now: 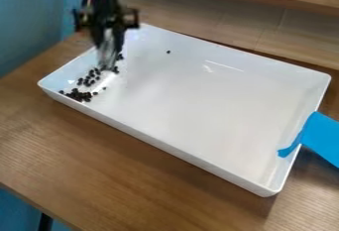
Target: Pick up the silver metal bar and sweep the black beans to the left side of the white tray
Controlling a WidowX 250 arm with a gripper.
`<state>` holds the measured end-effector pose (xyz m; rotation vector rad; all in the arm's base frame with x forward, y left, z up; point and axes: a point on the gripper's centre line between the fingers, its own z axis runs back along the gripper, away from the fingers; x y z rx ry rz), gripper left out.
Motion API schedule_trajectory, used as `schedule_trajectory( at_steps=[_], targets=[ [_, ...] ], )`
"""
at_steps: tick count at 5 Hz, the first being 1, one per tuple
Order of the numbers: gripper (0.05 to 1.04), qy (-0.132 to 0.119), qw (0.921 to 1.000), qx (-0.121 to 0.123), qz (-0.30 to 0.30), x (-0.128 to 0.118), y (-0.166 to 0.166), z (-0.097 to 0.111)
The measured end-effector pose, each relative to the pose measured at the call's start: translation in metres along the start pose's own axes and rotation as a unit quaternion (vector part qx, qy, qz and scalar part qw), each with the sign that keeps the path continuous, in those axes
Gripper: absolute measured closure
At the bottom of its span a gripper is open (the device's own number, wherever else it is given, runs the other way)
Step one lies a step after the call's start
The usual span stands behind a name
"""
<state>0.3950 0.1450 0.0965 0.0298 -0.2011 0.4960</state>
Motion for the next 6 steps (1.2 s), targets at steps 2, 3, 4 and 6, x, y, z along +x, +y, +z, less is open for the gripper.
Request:
schedule_trajectory(
  at_steps=[2, 3, 4, 6],
  targets=[
    [0.698, 0.024, 0.9993, 0.025, 0.011, 0.022, -0.050, -0.019],
    [0.698, 0.025, 0.9985, 0.045, 0.020, 0.027, -0.057, -0.037],
    [0.698, 0.026, 0.9983, 0.051, 0.013, 0.026, -0.071, -0.050],
    [0.698, 0.025, 0.9979, 0.056, 0.023, 0.029, -0.078, -0.055]
  ],
)
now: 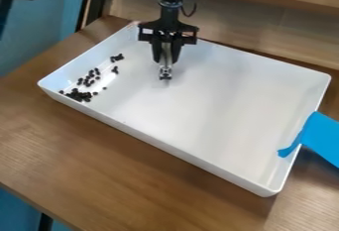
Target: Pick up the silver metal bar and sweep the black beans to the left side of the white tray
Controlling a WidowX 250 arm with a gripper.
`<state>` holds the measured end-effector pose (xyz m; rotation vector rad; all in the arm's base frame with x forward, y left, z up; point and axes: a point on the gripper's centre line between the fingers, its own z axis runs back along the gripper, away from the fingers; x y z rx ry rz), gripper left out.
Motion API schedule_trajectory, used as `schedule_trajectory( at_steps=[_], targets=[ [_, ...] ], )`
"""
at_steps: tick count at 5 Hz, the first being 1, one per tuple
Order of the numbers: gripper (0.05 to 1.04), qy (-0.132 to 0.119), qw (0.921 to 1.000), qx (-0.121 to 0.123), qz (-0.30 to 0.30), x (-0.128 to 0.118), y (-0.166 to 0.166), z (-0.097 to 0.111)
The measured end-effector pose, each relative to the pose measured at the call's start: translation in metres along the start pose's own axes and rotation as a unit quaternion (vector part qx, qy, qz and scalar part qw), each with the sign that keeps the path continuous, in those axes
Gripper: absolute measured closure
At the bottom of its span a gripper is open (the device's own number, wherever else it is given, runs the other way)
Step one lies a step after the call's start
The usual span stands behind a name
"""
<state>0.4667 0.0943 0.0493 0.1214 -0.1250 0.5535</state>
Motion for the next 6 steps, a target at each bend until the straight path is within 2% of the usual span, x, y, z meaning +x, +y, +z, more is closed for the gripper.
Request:
schedule_trajectory(
  at_steps=[2, 4, 5, 6],
  targets=[
    [0.698, -0.004, 0.9999, 0.009, 0.006, 0.002, -0.006, 0.000],
    [0.698, -0.001, 0.9996, 0.027, 0.001, -0.011, 0.003, -0.010],
    [0.698, 0.015, 0.9995, 0.029, 0.007, -0.023, 0.031, -0.006],
    [0.698, 0.025, 0.9989, 0.019, 0.034, -0.036, 0.077, 0.009]
  ],
)
